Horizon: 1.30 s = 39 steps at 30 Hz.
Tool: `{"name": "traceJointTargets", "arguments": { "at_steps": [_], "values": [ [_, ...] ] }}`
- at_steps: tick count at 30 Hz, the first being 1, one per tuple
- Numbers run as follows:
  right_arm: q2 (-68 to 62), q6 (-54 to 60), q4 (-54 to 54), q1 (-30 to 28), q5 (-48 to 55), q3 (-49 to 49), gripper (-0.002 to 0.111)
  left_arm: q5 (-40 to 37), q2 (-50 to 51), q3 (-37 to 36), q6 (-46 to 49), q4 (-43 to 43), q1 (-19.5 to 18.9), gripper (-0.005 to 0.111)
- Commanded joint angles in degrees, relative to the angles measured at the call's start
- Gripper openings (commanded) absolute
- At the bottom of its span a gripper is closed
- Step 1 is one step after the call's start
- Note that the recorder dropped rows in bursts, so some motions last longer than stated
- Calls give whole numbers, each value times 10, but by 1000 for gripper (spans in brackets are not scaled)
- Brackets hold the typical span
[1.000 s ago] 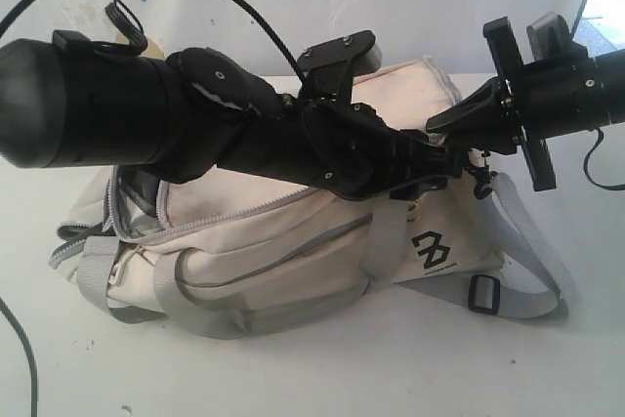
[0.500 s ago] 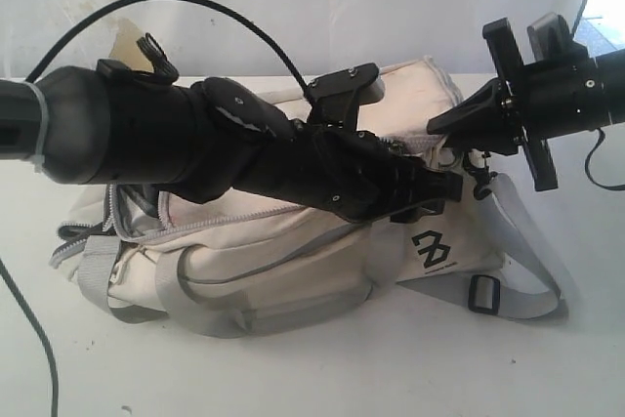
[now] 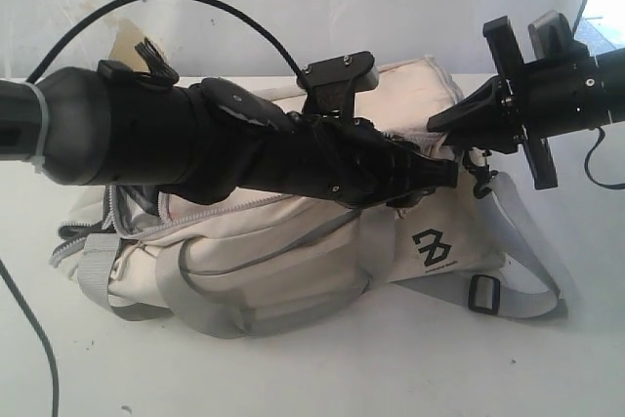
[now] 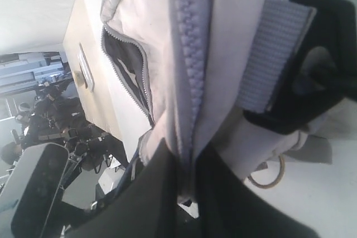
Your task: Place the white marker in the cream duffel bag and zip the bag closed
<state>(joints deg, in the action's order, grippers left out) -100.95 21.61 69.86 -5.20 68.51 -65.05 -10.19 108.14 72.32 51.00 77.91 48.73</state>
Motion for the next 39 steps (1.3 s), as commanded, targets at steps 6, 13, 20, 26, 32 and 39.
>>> {"name": "traceJointTargets", "arguments": {
  "at_steps": [6, 13, 20, 26, 32, 39],
  "values": [
    [8, 7, 14, -5, 15, -5, 0, -16, 17, -3, 4, 8, -1, 23],
    [8, 16, 10, -5, 15, -5, 0, -38, 18, -3, 4, 7, -1, 0],
    [8, 25, 10, -5, 15, -5, 0, -132, -9, -3, 0, -35, -7, 0],
    [8, 28, -17, -5, 15, -5, 0, -241, -33, -3, -53, -82, -35, 0],
    [8, 61, -25, -5, 15, -5, 0, -348, -51, -3, -91, -123, -62, 0],
    [8, 103, -26, -5, 15, -5, 0, -410, -67, -3, -145, -211, -78, 0]
  ]
}}
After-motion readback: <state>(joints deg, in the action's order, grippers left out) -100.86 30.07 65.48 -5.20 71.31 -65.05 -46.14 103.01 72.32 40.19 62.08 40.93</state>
